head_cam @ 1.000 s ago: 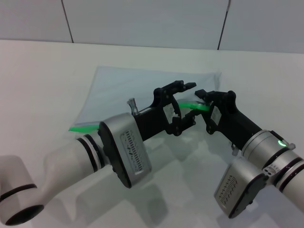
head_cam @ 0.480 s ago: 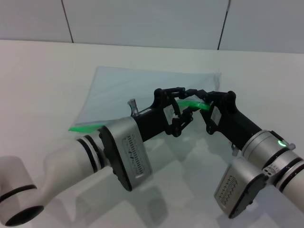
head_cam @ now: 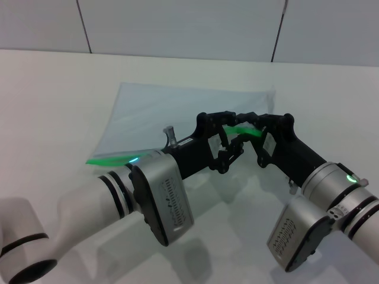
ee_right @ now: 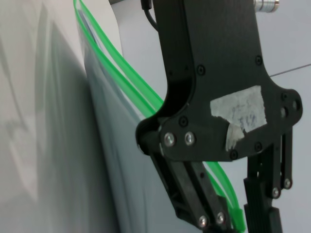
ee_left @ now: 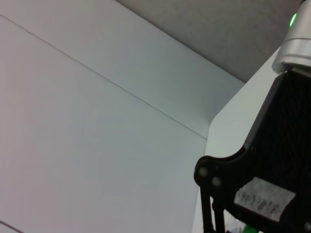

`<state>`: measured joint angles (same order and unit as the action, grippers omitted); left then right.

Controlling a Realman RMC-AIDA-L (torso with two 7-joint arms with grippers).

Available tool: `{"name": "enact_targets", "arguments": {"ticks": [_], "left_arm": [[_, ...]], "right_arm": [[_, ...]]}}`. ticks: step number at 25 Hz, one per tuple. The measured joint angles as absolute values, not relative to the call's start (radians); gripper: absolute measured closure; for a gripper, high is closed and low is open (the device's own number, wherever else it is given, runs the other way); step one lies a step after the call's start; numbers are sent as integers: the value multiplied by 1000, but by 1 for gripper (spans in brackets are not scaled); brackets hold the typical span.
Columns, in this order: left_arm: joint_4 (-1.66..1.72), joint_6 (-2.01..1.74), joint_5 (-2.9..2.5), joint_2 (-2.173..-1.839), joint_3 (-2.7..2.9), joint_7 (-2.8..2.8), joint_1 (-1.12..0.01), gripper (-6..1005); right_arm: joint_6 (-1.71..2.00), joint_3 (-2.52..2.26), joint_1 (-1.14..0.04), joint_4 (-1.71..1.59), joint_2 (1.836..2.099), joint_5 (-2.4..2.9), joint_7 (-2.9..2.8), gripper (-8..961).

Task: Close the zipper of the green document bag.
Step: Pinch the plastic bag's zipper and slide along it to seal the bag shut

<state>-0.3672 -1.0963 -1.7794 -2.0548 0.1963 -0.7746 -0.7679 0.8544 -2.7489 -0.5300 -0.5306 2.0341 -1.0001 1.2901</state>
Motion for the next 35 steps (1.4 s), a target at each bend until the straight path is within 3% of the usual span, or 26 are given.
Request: {"name": "enact_targets", "arguments": {"ticks": [35], "left_arm": [[-371, -1095, -1773, -2056, 195, -774, -765, 881]], "right_arm": [[862, -2766, -532, -528, 2033, -1000, 1291, 905]]}}
